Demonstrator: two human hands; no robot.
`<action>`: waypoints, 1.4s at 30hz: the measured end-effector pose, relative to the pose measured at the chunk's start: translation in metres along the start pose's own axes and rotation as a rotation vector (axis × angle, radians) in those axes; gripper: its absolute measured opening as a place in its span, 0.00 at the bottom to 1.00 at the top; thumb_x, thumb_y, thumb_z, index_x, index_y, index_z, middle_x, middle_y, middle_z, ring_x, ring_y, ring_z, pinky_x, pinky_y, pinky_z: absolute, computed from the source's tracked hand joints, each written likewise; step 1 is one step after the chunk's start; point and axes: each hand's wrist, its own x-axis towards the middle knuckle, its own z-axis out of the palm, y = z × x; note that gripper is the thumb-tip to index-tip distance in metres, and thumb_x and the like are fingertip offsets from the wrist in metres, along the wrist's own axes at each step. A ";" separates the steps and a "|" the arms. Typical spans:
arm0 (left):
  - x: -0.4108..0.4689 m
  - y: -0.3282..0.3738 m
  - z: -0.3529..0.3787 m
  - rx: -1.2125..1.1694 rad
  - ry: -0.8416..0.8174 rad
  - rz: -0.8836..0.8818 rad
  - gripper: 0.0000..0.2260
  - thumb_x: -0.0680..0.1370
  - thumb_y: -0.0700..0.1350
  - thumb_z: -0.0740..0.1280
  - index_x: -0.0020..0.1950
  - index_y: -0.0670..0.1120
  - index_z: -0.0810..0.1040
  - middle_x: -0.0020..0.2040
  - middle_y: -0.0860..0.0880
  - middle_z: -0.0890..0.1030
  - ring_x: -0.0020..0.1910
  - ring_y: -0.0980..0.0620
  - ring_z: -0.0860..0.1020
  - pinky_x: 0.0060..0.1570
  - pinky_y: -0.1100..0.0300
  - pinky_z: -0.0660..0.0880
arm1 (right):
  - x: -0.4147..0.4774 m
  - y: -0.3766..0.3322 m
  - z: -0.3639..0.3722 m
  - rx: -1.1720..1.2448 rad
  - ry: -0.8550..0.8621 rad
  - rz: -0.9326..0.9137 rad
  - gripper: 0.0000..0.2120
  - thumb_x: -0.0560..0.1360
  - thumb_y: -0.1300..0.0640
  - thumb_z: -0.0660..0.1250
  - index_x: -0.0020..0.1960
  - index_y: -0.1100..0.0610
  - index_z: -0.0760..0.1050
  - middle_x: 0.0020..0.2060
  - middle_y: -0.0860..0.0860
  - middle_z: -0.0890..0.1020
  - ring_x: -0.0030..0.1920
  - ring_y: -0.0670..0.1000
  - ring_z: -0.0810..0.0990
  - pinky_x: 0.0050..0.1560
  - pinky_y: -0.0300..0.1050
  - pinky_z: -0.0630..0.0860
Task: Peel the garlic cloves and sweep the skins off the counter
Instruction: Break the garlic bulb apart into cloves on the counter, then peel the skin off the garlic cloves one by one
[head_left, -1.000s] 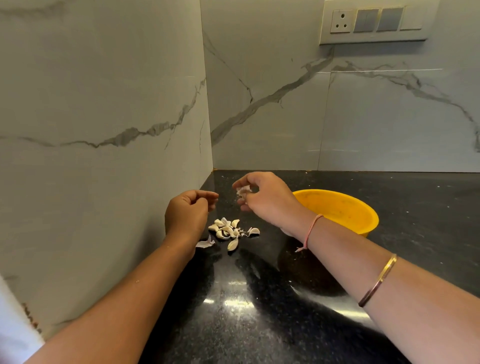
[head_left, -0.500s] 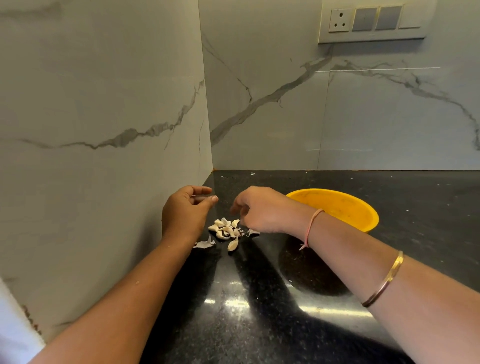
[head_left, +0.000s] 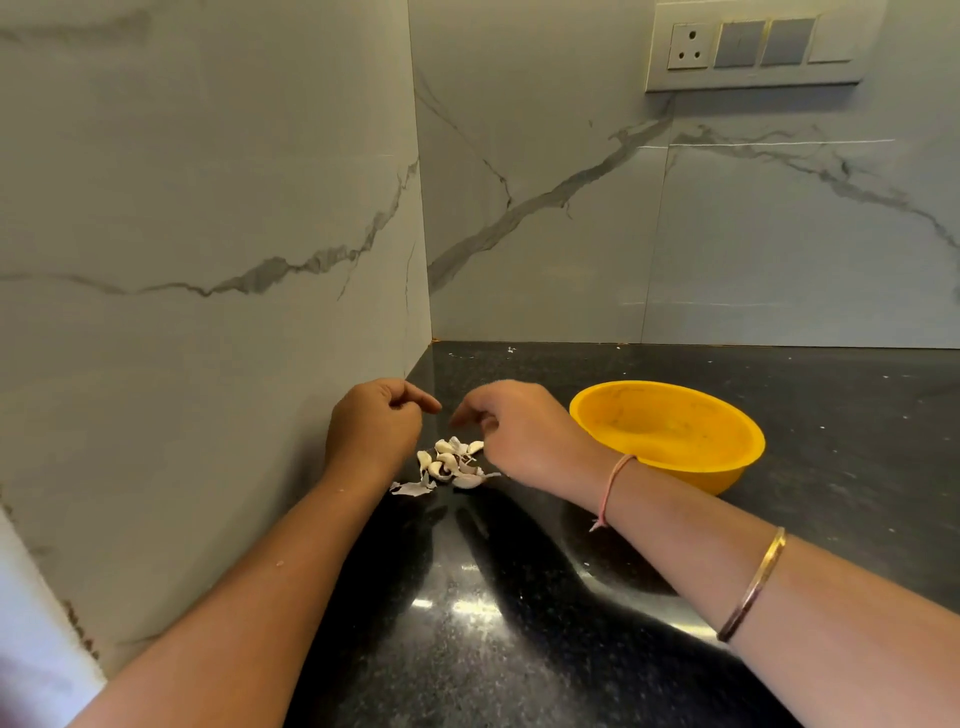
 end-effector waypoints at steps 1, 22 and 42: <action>-0.001 0.001 0.001 0.034 -0.032 0.018 0.14 0.76 0.36 0.61 0.38 0.53 0.79 0.38 0.45 0.81 0.28 0.53 0.70 0.28 0.63 0.66 | 0.001 0.001 -0.003 0.014 0.019 0.011 0.22 0.75 0.71 0.57 0.63 0.55 0.75 0.63 0.52 0.76 0.64 0.52 0.73 0.58 0.40 0.70; 0.002 -0.009 0.010 0.187 -0.217 -0.013 0.05 0.76 0.42 0.67 0.47 0.52 0.80 0.44 0.52 0.80 0.44 0.54 0.77 0.43 0.62 0.71 | 0.001 0.019 0.012 0.033 -0.042 0.076 0.30 0.73 0.72 0.60 0.72 0.54 0.63 0.69 0.52 0.69 0.69 0.52 0.68 0.64 0.42 0.68; -0.004 -0.005 0.004 0.140 -0.167 0.070 0.13 0.76 0.35 0.62 0.46 0.53 0.80 0.45 0.55 0.79 0.46 0.56 0.76 0.44 0.64 0.69 | -0.019 0.029 0.036 -0.233 0.157 -0.238 0.09 0.78 0.56 0.61 0.56 0.54 0.74 0.48 0.50 0.78 0.51 0.51 0.74 0.52 0.49 0.71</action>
